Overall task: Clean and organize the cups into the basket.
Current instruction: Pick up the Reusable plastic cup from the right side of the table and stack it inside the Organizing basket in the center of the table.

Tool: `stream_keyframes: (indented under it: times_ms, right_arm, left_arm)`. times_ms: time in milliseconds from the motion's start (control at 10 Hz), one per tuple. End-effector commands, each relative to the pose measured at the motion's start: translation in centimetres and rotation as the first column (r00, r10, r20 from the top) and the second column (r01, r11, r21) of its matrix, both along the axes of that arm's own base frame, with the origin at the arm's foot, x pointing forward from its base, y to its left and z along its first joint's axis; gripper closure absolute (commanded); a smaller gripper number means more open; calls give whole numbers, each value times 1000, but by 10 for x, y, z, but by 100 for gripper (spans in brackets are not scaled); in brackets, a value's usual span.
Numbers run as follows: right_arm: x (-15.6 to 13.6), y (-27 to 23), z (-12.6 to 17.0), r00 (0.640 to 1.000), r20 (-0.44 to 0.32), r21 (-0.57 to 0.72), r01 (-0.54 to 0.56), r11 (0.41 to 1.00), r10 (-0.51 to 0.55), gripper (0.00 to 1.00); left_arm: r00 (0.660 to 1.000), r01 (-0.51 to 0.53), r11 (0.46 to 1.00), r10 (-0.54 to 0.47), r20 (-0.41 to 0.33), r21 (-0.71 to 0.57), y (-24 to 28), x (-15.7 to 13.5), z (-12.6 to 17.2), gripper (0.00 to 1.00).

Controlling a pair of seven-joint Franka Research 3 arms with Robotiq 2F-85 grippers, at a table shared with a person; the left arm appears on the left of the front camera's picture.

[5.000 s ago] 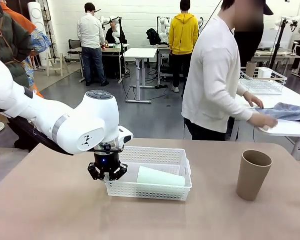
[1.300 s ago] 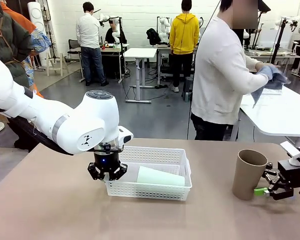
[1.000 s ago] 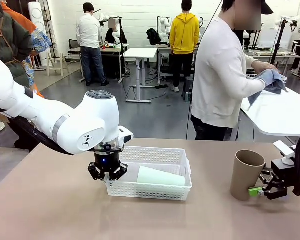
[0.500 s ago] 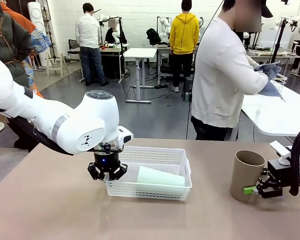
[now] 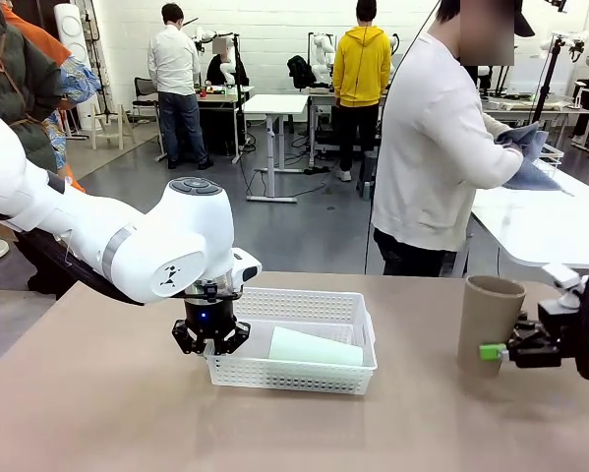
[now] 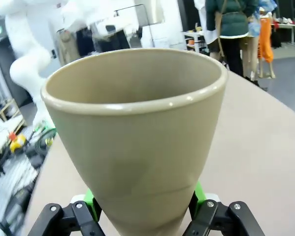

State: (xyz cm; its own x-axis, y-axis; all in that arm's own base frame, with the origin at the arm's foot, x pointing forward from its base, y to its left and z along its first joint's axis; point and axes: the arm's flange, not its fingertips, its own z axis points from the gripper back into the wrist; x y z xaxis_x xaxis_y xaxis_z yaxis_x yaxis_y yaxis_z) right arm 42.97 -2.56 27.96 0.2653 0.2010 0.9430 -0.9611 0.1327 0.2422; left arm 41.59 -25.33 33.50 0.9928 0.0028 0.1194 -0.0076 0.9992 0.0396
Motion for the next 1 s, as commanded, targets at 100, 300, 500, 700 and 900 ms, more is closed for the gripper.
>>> stream_keyframes:
  times_ms: [100,300,500,700,900]
  right_arm:
    - [-49,13,102,994,26,-31,110,993,-109,100]
    - [-66,19,129,993,62,-72,105,992,-100,100]
    - [-73,10,119,991,50,-139,128,982,-122,100]
    - [-61,16,143,992,86,-52,96,994,-91,100]
    - [-61,16,143,992,86,-52,96,994,-91,100]
  left_arm:
    - [1000,0,1000,0,3,-1,-2,1,1,100]
    - [1000,0,1000,0,3,-1,-2,1,1,100]
    - [1000,0,1000,0,3,-1,-2,1,1,100]
    - [1000,0,1000,0,3,-1,-2,1,1,100]
    - [1000,0,1000,0,3,-1,-2,1,1,100]
